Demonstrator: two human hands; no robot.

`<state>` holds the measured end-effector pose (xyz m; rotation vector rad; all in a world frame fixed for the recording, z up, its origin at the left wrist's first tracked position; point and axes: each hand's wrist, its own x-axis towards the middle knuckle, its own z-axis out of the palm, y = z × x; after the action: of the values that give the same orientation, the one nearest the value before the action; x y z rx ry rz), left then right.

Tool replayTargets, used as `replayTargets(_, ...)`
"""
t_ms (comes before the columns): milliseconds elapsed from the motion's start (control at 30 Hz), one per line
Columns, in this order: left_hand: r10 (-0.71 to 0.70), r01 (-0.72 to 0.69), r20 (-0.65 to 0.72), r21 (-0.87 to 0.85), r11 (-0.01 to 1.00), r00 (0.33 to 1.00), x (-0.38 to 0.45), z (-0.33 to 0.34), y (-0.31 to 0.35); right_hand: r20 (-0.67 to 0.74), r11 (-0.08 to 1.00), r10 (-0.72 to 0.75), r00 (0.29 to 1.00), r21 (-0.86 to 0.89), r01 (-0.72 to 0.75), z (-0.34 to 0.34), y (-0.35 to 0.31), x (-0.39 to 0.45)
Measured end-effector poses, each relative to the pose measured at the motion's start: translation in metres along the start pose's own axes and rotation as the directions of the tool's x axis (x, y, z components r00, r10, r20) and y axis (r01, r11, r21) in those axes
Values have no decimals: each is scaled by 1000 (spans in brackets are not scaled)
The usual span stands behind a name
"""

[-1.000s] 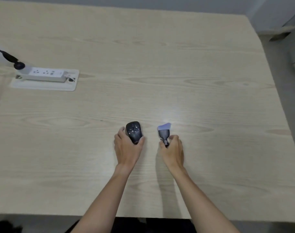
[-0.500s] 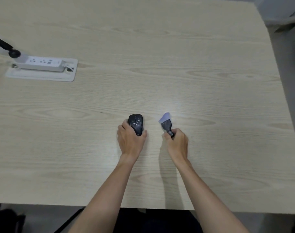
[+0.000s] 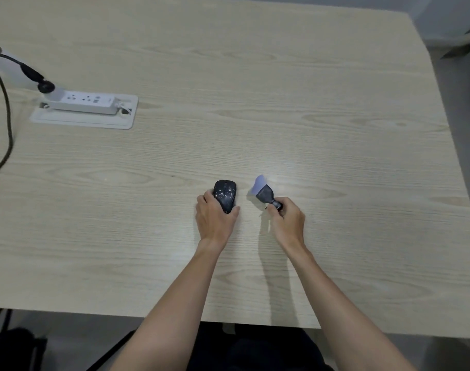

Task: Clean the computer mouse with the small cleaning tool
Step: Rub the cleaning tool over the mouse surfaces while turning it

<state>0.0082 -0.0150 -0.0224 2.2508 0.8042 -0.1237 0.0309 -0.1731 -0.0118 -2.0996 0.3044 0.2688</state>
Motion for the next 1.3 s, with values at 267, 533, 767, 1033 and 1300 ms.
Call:
replayTargets(267, 30, -25, 61, -71, 997, 998, -4, -12, -12, 26, 995, -97, 995, 35, 96, -9, -21, -9)
replayTargets(533, 24, -18, 80, -80, 997, 996, -10, -19, -20, 151, 975, -213, 965, -28, 219, 11, -46, -12)
replayTargets(767, 51, -43, 86, -94, 995, 995, -13, -24, -28, 161, 968, -168, 973, -158, 193, 15, -53, -6)
replayTargets(1033, 62, -52, 85, -110, 993, 994, -16, -25, -35, 253, 969, -140, 957, -164, 185, 18, -61, -6)
replayTargets(1300, 73, -62, 90, -117, 991, 993, -19, -28, -42, 167, 964, -177, 970, -168, 205, 18, -62, -9)
